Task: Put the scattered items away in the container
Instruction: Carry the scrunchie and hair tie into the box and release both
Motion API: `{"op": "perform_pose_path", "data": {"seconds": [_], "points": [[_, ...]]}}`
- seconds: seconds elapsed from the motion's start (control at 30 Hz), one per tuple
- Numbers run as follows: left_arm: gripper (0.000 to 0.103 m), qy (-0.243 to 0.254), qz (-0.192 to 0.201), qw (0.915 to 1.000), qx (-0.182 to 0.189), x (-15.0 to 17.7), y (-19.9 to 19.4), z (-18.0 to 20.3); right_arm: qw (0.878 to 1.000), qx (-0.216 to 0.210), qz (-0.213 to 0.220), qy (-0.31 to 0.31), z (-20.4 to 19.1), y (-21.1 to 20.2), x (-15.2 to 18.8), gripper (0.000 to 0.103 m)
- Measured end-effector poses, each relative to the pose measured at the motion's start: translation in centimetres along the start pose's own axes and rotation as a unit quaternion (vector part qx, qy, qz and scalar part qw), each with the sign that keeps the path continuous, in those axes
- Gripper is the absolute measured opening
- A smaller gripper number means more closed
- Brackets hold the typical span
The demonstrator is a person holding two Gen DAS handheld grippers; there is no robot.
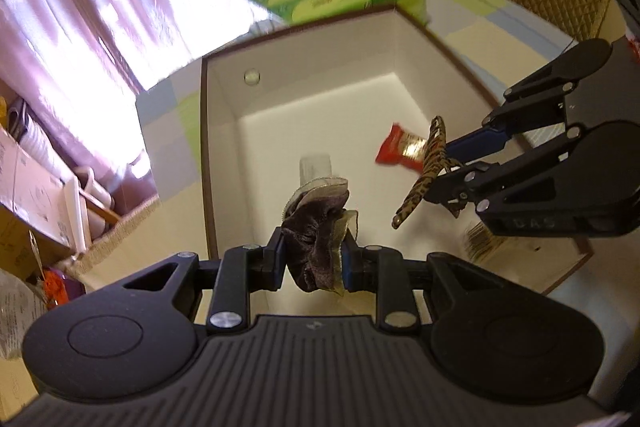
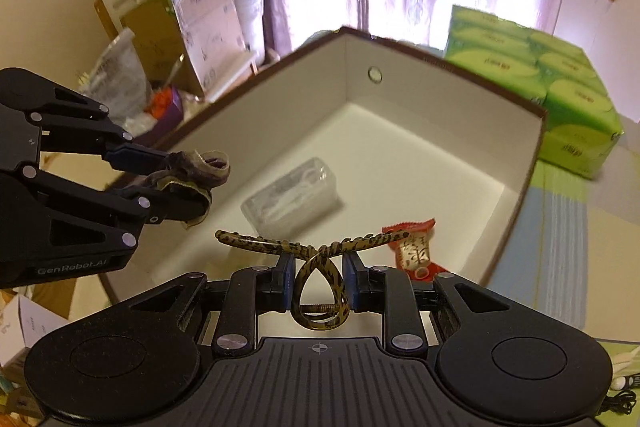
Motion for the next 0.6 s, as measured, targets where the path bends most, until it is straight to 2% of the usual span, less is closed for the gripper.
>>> {"op": "perform_pose_path", "data": {"seconds": [0.23, 0.5, 0.6], "points": [[0.022, -0.032, -0.034, 0.9988, 0.012, 1.2, 2.6, -0.7, 0.999, 0.009, -0.037, 0.001, 0.5, 2.7, 0.5, 0.027], [0.023, -0.041, -0.075, 0.9963, 0.014, 2.0, 5.5, -1.2, 0.997, 0.024, -0.079, 0.001, 0.8, 4.8, 0.9, 0.027], [0.028, -0.038, -0.087, 0.9954, 0.014, 2.2, 6.3, -1.0, 0.996, 0.028, -0.086, 0.000, 1.0, 5.1, 0.9, 0.027]]}}
Point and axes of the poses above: each gripper's, at about its wrist camera, not at the fingertips, and y roughly the way its jaws point, z to its right, x to its underside, the point moved 9 cm from there along y, roughly the way its jaws point, and after that the axes turned 7 degrees about x, right-handed, at the moved point
